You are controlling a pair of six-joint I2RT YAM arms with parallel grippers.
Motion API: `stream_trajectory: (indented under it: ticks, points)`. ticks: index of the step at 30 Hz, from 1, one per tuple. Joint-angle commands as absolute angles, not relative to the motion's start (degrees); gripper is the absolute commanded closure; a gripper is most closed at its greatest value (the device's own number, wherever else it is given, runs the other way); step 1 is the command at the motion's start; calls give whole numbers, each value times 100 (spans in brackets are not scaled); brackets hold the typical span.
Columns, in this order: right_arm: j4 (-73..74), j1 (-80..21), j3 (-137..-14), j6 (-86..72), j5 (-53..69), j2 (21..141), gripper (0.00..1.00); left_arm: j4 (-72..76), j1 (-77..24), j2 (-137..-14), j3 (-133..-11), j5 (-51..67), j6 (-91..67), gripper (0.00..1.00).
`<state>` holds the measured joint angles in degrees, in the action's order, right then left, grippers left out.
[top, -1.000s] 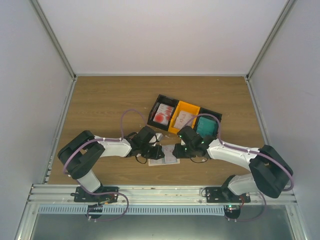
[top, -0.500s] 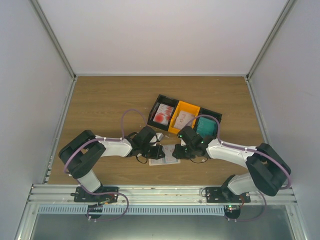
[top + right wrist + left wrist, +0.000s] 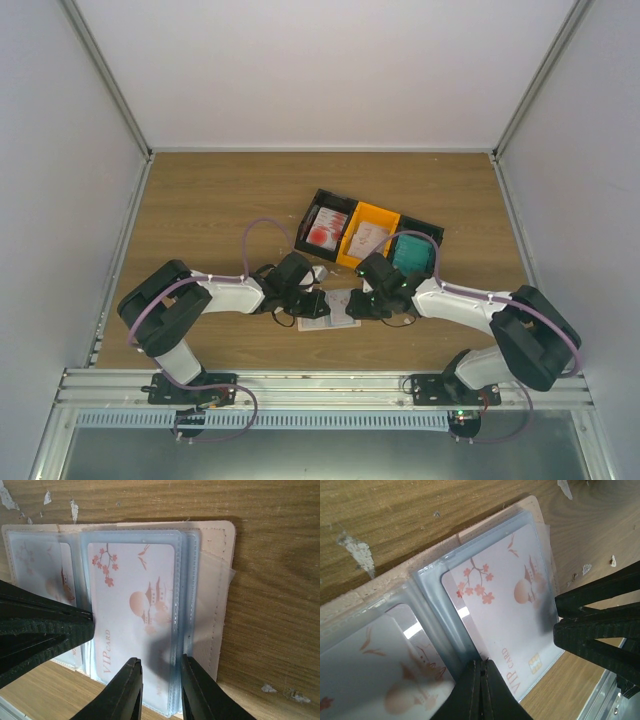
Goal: Put the credit cards into the card holder
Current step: Insert the credit card into the card holder.
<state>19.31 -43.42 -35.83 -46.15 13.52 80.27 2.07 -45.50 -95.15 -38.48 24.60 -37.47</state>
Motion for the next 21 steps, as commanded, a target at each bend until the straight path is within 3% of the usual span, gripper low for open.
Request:
stream_trajectory:
  ticks: [1,21]
  points:
    - [1978,-4306,-3564,-4671,1253,8123,77,-289,-4614,-10026,-3660,1658,-3707,100]
    - [1819,-4297,-3613,-4677,1572,7886,81,-216,-4614,-10041,-3635,1707,-3709,100]
